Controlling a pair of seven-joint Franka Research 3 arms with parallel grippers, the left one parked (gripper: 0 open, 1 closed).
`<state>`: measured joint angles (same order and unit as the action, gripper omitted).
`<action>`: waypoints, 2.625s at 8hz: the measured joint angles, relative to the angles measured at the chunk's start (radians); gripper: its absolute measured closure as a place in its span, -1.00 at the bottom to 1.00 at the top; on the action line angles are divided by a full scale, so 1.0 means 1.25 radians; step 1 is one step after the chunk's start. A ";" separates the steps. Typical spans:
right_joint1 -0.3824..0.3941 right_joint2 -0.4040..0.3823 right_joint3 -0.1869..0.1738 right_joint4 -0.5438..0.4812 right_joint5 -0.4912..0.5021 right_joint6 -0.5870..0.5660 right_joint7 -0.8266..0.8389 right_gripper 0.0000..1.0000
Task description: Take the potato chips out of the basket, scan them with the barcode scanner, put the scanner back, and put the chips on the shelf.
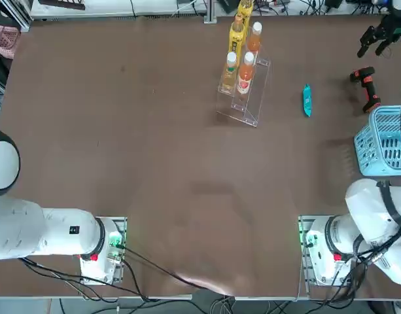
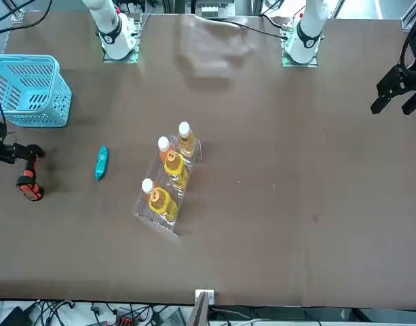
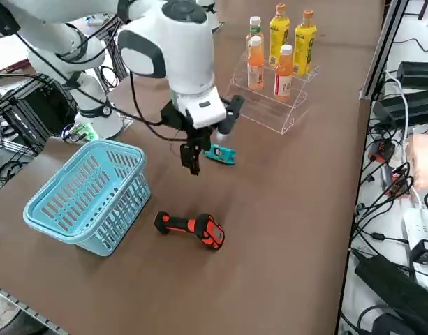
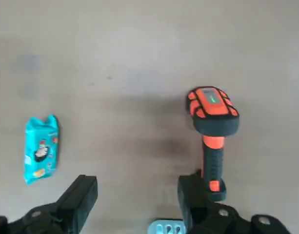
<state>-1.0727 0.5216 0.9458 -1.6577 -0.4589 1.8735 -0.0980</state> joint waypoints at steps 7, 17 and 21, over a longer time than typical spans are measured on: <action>0.567 -0.121 -0.463 0.021 0.202 -0.024 0.140 -1.00; 0.970 0.002 -0.779 -0.090 0.195 0.186 0.520 -1.00; 0.970 0.006 -0.790 -0.134 0.195 0.189 0.555 -1.00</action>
<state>0.1403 0.5296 -0.0423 -1.8252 -0.2146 2.1095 0.5959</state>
